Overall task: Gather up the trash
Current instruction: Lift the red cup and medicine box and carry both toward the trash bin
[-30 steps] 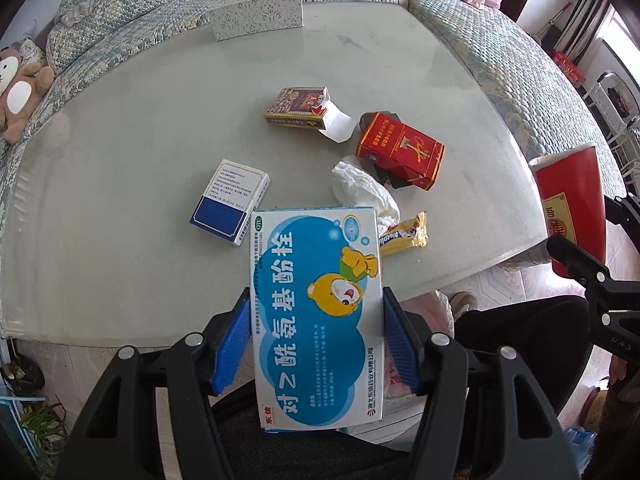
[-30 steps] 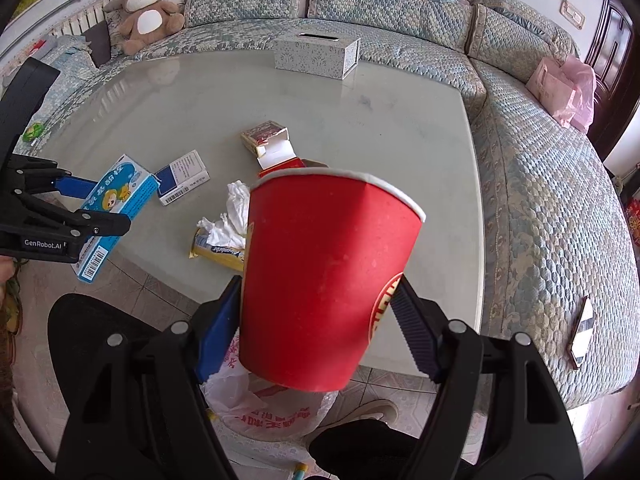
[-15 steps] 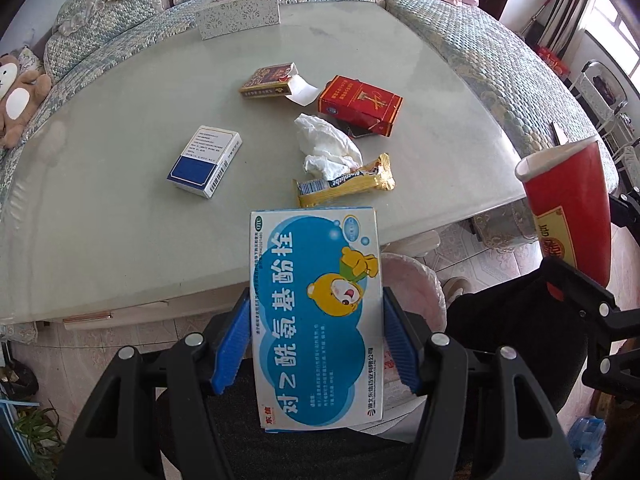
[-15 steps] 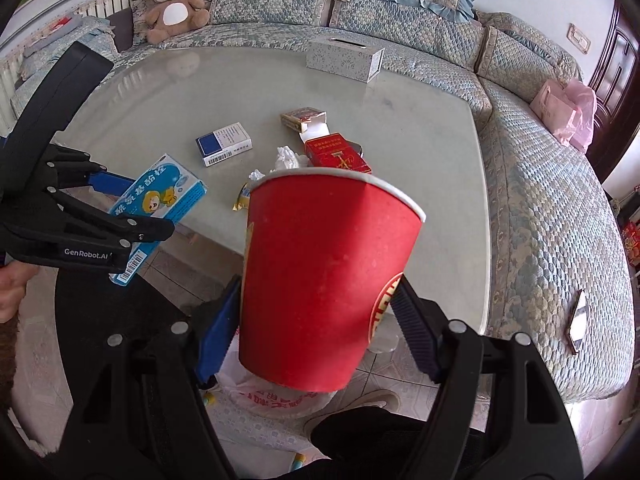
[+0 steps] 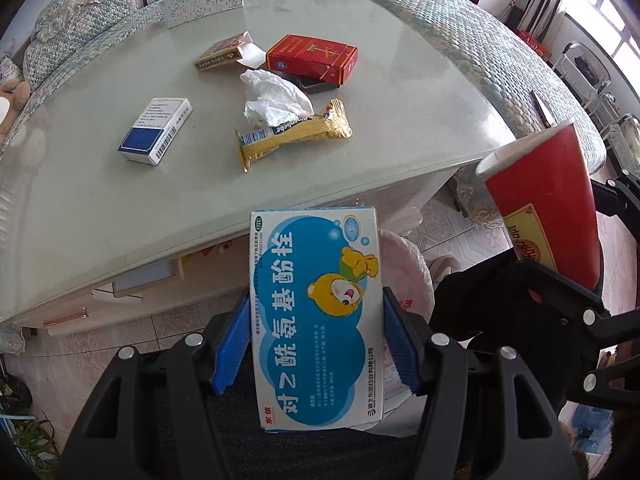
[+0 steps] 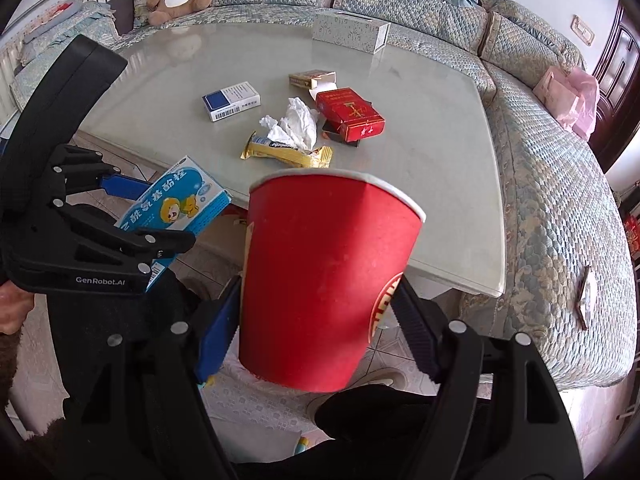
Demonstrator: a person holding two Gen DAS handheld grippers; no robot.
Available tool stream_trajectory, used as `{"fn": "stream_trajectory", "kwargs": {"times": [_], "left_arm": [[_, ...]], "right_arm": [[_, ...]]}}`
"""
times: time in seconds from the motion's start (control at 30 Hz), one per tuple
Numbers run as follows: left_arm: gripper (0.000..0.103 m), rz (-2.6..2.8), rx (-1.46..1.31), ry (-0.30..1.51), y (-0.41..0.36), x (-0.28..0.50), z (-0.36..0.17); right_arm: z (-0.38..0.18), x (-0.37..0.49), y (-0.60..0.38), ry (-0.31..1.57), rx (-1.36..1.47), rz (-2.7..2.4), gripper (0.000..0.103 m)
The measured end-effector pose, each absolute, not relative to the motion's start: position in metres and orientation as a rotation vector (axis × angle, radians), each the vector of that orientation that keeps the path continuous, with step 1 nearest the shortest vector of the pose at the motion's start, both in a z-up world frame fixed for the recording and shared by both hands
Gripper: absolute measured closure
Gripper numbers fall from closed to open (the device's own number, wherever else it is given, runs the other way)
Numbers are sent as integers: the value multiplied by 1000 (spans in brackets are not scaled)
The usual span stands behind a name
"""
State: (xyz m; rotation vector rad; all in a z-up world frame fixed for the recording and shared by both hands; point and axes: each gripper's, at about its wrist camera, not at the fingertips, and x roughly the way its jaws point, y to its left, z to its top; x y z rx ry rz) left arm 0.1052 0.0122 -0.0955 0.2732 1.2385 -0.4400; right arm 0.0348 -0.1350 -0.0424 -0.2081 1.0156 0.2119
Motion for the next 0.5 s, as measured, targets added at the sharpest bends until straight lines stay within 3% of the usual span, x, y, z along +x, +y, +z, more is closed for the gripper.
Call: {"fn": "stream_trajectory", "kwargs": {"times": [0.5], "left_arm": [[43,-477,308,1289,-7,90,-152]], "right_arm": [[-96,24,-145,1079,-201,169,31]]}}
